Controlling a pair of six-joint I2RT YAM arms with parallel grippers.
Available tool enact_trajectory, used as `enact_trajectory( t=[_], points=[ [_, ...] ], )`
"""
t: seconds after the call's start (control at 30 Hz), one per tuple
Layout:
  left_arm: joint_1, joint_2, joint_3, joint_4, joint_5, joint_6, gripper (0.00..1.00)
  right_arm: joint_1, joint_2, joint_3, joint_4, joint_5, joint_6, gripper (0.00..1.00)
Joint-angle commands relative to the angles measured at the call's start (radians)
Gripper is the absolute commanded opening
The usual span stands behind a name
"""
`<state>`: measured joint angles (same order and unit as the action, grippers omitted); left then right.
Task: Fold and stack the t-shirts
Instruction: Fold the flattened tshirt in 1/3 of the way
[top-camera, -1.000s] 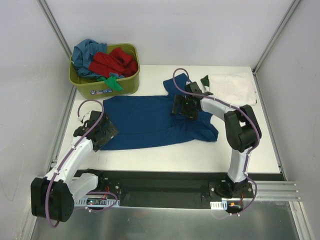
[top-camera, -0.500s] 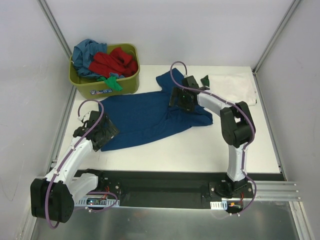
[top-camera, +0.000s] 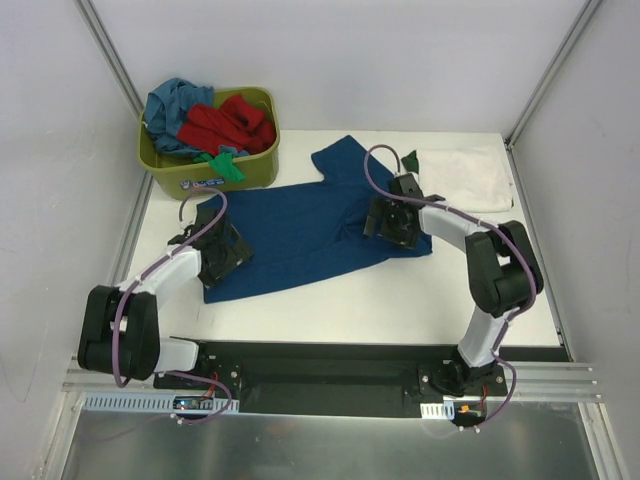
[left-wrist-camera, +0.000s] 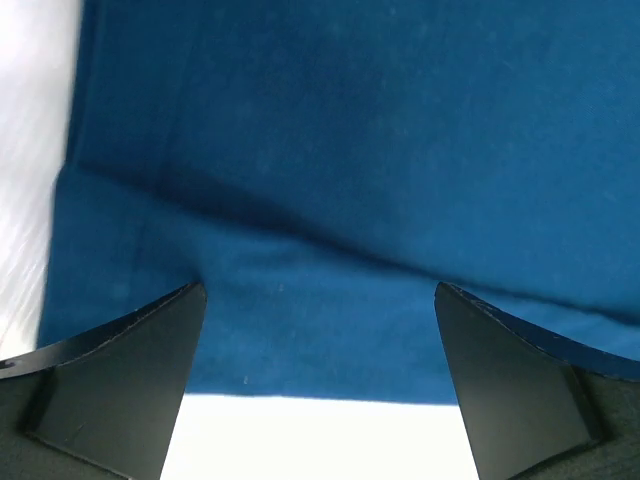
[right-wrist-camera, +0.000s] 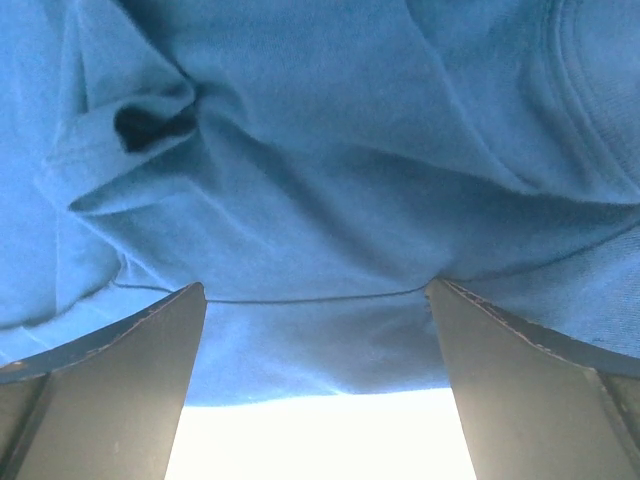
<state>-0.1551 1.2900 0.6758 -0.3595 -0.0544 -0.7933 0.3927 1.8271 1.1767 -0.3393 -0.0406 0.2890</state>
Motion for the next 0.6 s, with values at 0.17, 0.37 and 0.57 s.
enact_trajectory(
  t=[0.17, 0.37, 0.57],
  points=[
    [0.009, 0.025, -0.096, 0.062, 0.042, -0.003, 0.99, -0.008, -0.242, -0.368, -0.001, -0.024, 0.045, 1.0],
    [0.008, -0.137, -0.28, 0.016, 0.117, -0.046, 0.99, -0.005, -0.432, -0.586, -0.062, -0.064, 0.154, 1.0],
    [-0.003, -0.426, -0.393, -0.117, 0.171, -0.124, 0.99, 0.005, -0.67, -0.669, -0.251, 0.021, 0.211, 0.97]
  ],
)
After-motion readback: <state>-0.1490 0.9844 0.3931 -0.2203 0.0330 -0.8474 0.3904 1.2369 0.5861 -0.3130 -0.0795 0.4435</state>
